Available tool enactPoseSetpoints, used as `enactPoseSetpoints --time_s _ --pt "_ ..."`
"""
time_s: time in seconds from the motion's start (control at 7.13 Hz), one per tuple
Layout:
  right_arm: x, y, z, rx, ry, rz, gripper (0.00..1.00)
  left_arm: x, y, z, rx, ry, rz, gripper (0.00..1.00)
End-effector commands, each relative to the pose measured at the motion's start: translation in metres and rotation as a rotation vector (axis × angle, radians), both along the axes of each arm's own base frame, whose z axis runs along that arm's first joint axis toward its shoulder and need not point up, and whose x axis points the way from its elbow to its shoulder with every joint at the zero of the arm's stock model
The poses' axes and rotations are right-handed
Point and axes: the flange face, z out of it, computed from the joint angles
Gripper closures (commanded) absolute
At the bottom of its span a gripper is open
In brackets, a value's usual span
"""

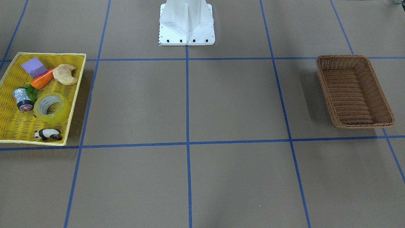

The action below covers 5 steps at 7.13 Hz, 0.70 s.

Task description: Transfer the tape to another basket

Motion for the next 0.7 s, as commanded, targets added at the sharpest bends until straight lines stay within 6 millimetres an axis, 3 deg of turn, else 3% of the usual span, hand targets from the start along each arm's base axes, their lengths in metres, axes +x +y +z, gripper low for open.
enactPoseSetpoints --time_s 0.0,0.28,0.56 --pt "0.0 0.0 0.0 -0.001 0.001 0.0 0.0 0.001 -0.002 -0.012 0.019 0.013 0.001 0.01" --pt "0.0 -0.001 -0.002 0.014 0.002 -0.004 0.0 0.001 0.006 -0.007 0.016 0.002 0.003 0.01" --pt "-0.001 -0.01 -0.013 0.179 -0.008 0.0 0.0 0.0 0.004 -0.009 0.018 0.001 -0.002 0.01"
